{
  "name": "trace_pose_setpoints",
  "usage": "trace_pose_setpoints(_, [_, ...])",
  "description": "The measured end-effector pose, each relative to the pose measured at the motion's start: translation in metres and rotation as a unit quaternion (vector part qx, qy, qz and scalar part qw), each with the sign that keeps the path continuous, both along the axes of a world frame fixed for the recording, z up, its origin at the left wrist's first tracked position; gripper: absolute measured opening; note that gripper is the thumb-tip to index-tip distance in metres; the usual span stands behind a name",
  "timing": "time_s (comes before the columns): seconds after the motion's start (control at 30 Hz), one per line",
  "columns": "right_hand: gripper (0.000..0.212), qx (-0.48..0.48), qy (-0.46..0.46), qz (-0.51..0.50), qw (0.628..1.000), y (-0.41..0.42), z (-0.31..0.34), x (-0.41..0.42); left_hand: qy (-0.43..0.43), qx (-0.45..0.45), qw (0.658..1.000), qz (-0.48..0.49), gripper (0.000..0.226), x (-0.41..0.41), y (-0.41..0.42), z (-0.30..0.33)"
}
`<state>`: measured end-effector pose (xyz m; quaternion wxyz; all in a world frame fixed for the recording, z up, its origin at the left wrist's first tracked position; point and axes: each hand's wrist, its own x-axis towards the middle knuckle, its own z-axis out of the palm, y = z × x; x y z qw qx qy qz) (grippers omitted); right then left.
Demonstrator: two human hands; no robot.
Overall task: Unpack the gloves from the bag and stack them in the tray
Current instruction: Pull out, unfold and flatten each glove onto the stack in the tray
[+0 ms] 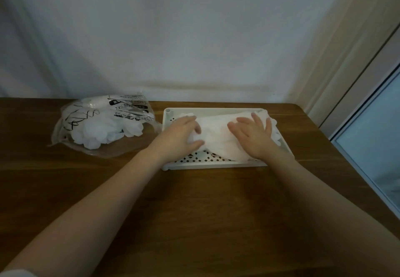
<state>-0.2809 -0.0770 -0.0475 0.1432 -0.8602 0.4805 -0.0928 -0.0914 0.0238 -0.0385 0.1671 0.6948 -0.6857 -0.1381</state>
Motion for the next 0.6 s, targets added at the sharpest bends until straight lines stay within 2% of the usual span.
trace_pose_setpoints(0.03, [0.051, -0.088, -0.041, 0.012, 0.995, 0.005, 0.003, 0.005, 0.026, -0.053, 0.998, -0.004, 0.027, 0.002, 0.007, 0.007])
trace_pose_setpoints(0.1, [0.039, -0.244, -0.139, 0.101, 0.954, 0.021, 0.012, 0.021, 0.056, -0.141, 0.988, -0.035, 0.025, 0.01, 0.023, 0.02])
trace_pose_setpoints(0.17, [0.033, -0.294, -0.201, 0.202, 0.912, 0.044, 0.025, 0.043, 0.024, -0.221, 0.974, -0.05, 0.025, 0.026, 0.04, 0.027])
trace_pose_setpoints(0.27, [0.031, -0.301, -0.182, 0.298, 0.887, 0.086, 0.037, 0.078, -0.114, -0.302, 0.946, 0.023, 0.022, 0.056, 0.059, 0.022])
trace_pose_setpoints(0.33, [0.032, -0.262, -0.136, 0.344, 0.891, 0.109, 0.039, 0.097, -0.164, -0.235, 0.949, 0.13, 0.039, 0.077, 0.065, 0.018])
trace_pose_setpoints(0.4, [0.03, -0.191, -0.067, 0.355, 0.913, 0.125, 0.036, 0.118, -0.165, -0.147, 0.95, 0.221, 0.055, 0.096, 0.073, 0.015])
trace_pose_setpoints(0.43, [0.03, -0.17, -0.043, 0.347, 0.921, 0.128, 0.031, 0.127, -0.167, -0.126, 0.944, 0.254, 0.054, 0.103, 0.076, 0.016])
trace_pose_setpoints(0.53, [0.032, -0.129, -0.005, 0.323, 0.937, 0.134, 0.016, 0.153, -0.186, -0.144, 0.931, 0.28, 0.027, 0.11, 0.084, 0.016])
trace_pose_setpoints(0.6, [0.037, -0.095, 0.014, 0.309, 0.946, 0.134, 0.009, 0.17, -0.16, -0.175, 0.931, 0.279, 0.026, 0.114, 0.084, 0.014])
